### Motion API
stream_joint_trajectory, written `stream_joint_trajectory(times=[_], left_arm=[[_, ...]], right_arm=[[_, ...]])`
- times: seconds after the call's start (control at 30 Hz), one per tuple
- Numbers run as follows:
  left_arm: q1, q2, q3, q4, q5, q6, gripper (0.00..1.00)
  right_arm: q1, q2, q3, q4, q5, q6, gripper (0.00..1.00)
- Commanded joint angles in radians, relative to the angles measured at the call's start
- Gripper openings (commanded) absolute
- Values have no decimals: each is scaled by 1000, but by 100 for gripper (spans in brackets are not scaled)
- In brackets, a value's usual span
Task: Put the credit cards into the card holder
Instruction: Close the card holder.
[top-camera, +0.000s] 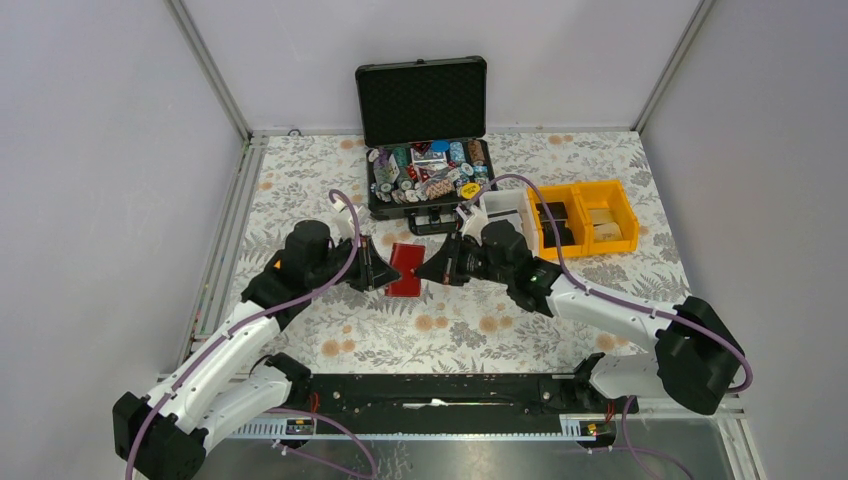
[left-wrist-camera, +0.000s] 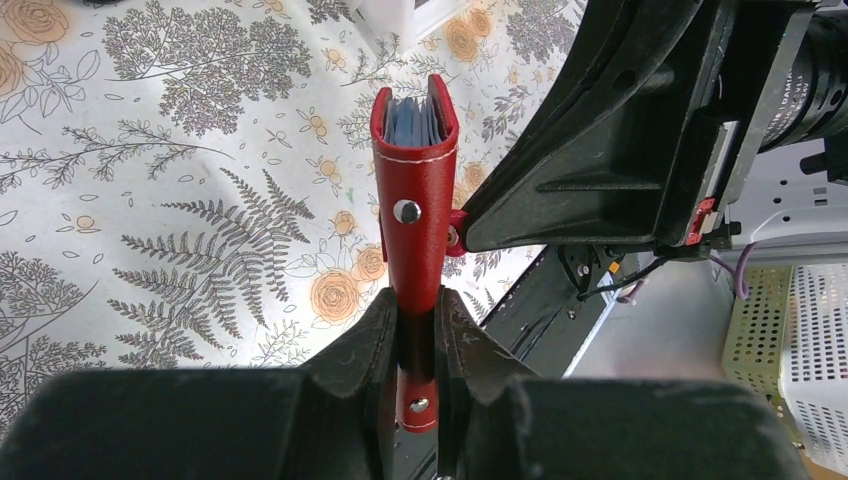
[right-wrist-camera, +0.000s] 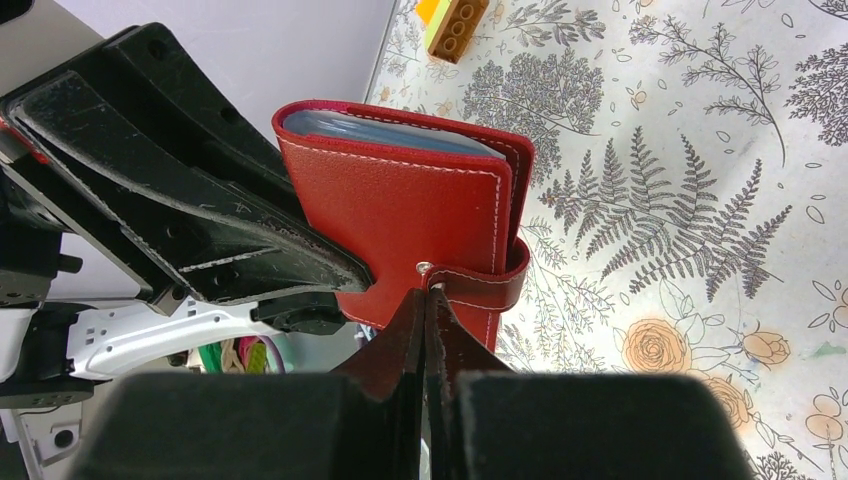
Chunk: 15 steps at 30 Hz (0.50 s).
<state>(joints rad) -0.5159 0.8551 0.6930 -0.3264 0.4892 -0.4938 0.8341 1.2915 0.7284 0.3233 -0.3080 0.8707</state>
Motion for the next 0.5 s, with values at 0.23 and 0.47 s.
stream_joint_trajectory(times=[0.23, 0.47], left_arm=[[-26, -12, -7, 75, 77, -18, 0], [-25, -14, -6, 74, 65, -20, 0]], right_arm=[[11, 0, 31, 53, 127, 68, 0], [11, 8, 36, 62, 107, 75, 0]])
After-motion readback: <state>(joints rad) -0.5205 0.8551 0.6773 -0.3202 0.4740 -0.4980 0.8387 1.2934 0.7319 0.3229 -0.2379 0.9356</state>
